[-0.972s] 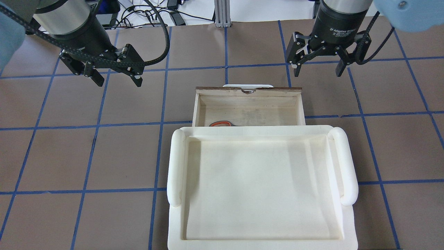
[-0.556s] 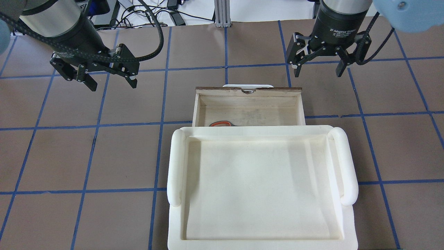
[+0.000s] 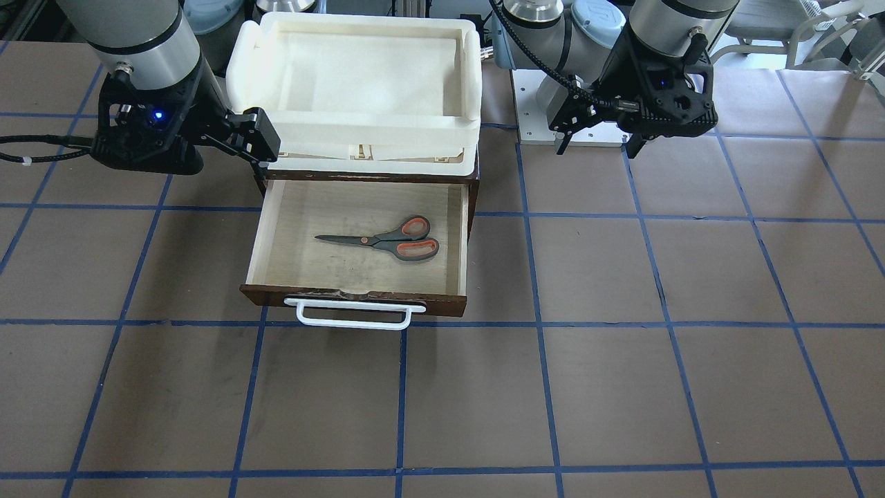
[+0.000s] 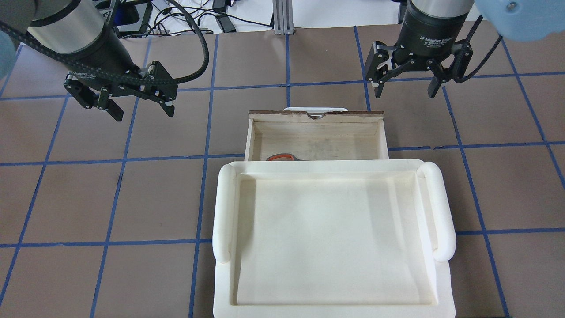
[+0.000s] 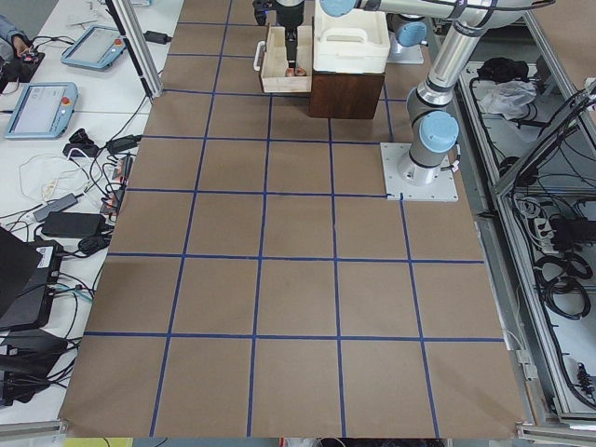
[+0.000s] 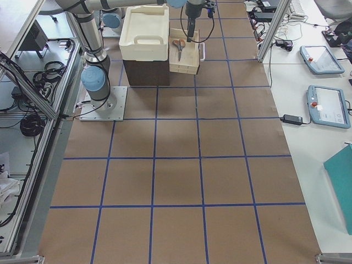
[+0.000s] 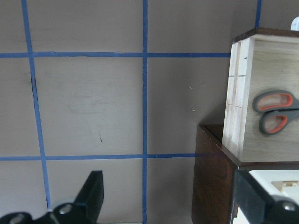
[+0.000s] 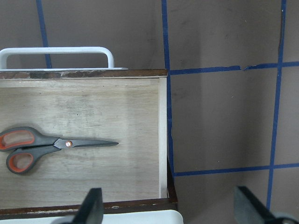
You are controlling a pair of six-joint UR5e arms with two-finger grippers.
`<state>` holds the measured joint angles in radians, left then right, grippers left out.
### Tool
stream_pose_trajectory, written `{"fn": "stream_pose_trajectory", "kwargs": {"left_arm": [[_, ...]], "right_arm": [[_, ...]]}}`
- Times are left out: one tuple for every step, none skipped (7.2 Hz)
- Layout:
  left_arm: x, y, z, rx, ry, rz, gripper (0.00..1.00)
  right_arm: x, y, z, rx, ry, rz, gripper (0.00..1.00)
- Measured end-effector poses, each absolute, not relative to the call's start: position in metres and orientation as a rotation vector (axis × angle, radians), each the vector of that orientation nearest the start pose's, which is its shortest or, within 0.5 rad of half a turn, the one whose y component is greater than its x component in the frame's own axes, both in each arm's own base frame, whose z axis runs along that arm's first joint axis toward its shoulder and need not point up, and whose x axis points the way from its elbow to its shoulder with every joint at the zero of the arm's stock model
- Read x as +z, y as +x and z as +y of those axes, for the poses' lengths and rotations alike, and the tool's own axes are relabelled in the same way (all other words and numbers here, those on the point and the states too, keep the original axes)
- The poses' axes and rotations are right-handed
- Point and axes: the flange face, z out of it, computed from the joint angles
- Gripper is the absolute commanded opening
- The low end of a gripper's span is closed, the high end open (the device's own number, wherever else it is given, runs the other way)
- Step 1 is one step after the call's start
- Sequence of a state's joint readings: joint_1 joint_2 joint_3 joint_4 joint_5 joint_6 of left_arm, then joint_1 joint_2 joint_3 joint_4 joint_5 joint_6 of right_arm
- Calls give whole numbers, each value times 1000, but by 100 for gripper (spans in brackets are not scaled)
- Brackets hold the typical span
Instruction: Place scissors in drawer with both arms
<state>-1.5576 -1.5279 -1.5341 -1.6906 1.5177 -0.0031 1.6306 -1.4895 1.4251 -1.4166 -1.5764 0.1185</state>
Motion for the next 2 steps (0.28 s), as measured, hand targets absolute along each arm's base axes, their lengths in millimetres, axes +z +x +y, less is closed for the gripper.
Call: {"fn": "stream_pose_trajectory", "kwargs": {"left_arm": [[515,-131,-470,64,-18,3195,100],[515,-130,-470,61,2,3195,100]], "right_arm": [[503,163,-507,140,93,3151,100],[503,163,-507,140,93,3151,100]]}}
